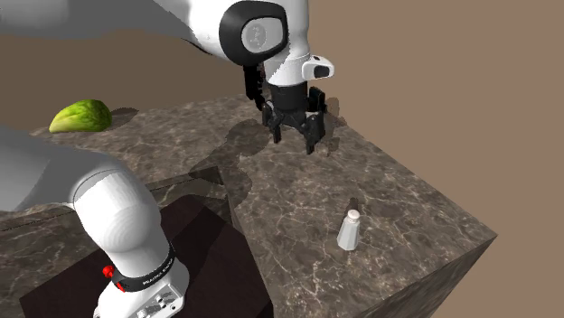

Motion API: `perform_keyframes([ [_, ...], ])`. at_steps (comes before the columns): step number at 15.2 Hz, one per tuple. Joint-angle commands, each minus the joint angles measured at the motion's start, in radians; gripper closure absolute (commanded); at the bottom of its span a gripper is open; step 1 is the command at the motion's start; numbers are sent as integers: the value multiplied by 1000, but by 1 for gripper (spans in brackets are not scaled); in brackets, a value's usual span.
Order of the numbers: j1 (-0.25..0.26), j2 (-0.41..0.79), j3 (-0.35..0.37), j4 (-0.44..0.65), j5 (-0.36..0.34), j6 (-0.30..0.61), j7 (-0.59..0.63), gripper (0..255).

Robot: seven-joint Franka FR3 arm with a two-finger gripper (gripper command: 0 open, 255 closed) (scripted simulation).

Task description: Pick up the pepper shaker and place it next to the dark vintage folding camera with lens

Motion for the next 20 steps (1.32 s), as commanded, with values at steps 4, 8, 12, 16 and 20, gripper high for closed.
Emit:
perform_keyframes([
  [4, -22, 106, -109, 0, -51, 111, -123, 0],
  [8, -26, 219, -199, 27, -66, 203, -225, 0],
  [12, -17, 354, -291, 74, -46, 293, -341, 0],
  [16, -8, 446, -342, 102, -9, 355, -417, 0],
  [20, -2, 492, -358, 83, 14, 416, -436, 0],
])
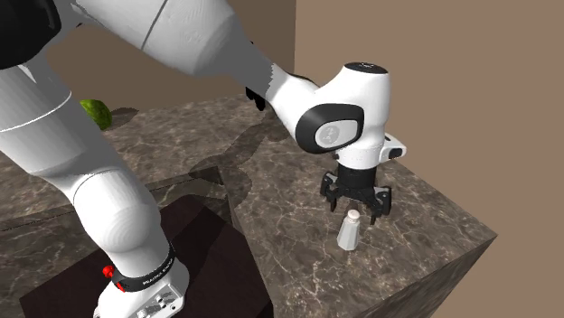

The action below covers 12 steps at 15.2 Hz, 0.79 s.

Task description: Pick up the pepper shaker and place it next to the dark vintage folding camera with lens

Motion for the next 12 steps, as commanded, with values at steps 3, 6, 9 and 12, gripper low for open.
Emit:
perform_keyframes([
  [3, 5, 43, -14, -18, 25, 57, -20, 0],
  [6, 5, 43, -14, -18, 25, 57, -20, 0],
  [9, 5, 43, -14, -18, 25, 57, -20, 0],
  [12, 5, 43, -14, -18, 25, 57, -20, 255],
])
